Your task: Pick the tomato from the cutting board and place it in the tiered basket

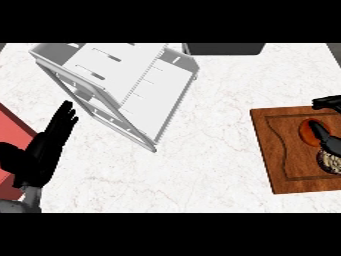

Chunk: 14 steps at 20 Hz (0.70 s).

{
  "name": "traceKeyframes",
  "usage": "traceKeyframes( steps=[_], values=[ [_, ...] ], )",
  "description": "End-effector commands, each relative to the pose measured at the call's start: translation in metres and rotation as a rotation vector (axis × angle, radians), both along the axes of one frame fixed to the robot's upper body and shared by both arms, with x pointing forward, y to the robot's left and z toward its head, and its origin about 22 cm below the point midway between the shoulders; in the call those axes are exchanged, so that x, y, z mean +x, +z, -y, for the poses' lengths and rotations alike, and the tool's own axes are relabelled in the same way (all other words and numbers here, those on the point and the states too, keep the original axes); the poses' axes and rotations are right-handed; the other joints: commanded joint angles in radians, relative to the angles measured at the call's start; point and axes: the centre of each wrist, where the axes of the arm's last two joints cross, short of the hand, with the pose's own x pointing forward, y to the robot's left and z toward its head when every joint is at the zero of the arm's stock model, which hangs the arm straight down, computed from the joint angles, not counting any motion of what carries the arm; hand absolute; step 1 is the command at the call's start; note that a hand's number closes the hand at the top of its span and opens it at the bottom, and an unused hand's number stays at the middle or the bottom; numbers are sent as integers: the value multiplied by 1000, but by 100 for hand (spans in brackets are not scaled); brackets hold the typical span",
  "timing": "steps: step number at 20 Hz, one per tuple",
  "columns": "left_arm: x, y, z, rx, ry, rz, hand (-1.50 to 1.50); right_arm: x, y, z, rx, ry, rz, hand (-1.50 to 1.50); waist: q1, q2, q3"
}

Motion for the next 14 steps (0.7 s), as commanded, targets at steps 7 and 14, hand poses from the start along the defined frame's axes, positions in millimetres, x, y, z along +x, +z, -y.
traceKeyframes(
  steps=[7,14],
  values=[
    [2,4,-15,11,27,-43,0,-16,-8,54,-272,-105,86,-150,-5,-1,-1],
    [2,9,-19,18,24,-53,0,-19,77,66,-869,-102,-43,-150,-11,-5,-6]
  ],
)
